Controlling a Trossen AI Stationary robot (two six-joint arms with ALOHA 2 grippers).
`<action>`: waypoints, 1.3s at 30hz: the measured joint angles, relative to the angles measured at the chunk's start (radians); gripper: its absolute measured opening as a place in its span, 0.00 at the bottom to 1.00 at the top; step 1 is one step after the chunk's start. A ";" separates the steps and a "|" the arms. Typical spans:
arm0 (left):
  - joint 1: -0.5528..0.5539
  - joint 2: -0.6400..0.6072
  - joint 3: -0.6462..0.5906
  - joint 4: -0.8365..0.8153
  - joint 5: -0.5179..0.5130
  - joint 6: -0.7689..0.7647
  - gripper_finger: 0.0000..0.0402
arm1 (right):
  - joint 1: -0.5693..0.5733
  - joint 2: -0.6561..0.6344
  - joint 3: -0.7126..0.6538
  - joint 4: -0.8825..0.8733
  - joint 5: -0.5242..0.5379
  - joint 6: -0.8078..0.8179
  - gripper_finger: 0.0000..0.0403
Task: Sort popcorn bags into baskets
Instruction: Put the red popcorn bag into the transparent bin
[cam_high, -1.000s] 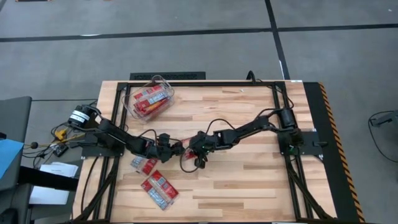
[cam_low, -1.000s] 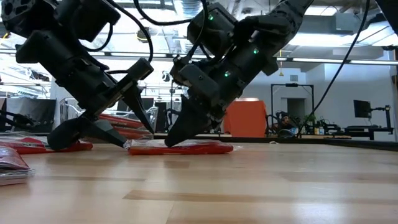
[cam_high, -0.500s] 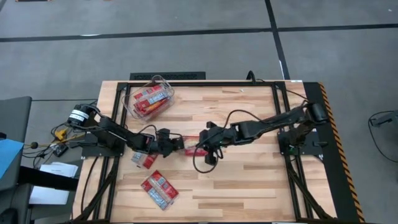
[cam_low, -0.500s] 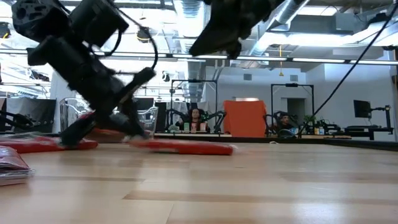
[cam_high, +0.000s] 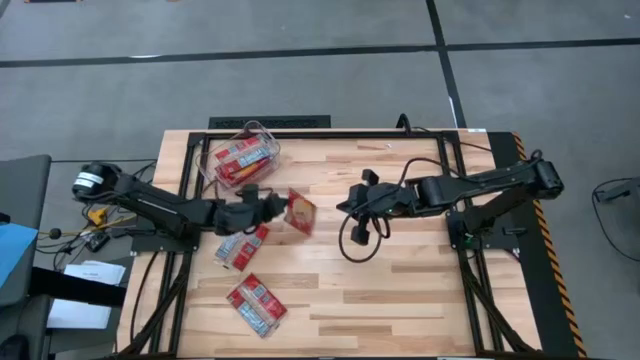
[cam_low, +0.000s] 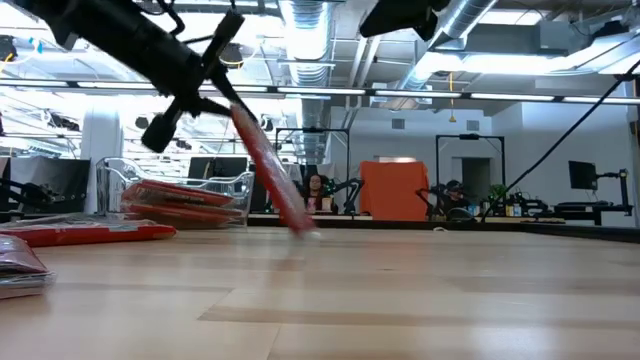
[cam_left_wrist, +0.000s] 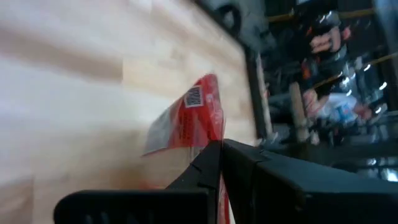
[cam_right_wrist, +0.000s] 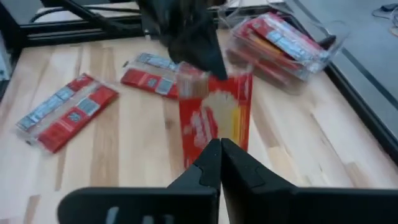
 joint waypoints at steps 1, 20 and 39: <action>0.012 -0.017 0.000 0.009 -0.009 0.017 0.00 | 0.000 0.000 0.000 0.004 0.002 -0.004 0.06; 0.317 -0.328 0.001 0.046 -0.024 0.302 0.00 | 0.002 0.025 0.000 -0.041 -0.003 -0.022 0.05; 0.564 -0.390 0.001 -0.332 -0.008 0.259 0.00 | 0.000 0.025 0.000 -0.062 -0.003 -0.044 0.04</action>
